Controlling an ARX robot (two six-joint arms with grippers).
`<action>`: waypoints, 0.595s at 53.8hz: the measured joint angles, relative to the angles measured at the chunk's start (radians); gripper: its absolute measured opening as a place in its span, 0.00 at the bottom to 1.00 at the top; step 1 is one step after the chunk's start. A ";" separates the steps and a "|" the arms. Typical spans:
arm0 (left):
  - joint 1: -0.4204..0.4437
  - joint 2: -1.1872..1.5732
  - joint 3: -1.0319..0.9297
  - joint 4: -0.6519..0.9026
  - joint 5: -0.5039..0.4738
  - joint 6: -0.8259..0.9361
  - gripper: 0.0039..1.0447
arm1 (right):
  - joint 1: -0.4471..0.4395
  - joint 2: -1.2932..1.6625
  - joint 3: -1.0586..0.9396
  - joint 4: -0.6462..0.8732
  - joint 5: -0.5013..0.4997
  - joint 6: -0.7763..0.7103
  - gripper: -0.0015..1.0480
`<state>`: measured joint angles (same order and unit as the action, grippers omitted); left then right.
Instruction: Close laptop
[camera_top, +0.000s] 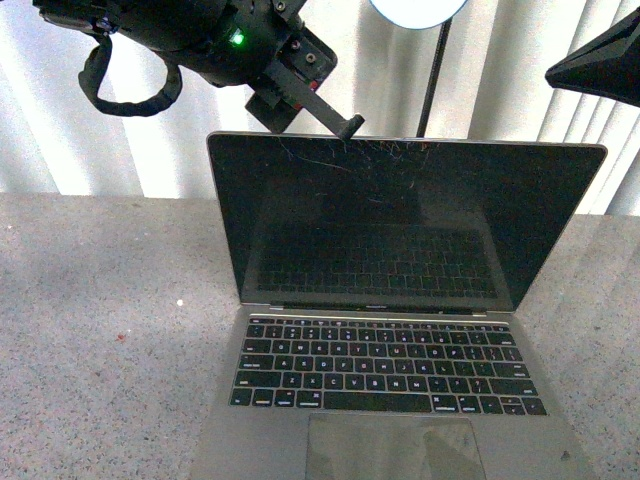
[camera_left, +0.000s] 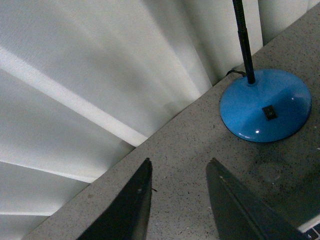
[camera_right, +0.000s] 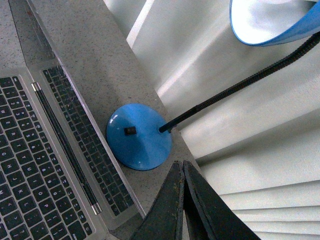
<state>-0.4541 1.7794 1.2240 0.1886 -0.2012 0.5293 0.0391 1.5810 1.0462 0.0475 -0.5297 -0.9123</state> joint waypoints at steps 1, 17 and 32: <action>0.001 0.001 0.005 -0.007 0.007 0.005 0.20 | 0.002 0.003 0.003 -0.002 0.001 -0.002 0.03; -0.002 0.029 0.089 -0.115 0.041 0.106 0.03 | 0.017 0.027 0.032 -0.042 0.018 -0.048 0.03; -0.006 0.034 0.102 -0.250 0.046 0.151 0.03 | 0.024 0.037 0.037 -0.082 0.032 -0.099 0.03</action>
<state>-0.4602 1.8137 1.3258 -0.0616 -0.1555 0.6804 0.0628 1.6176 1.0836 -0.0345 -0.4976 -1.0111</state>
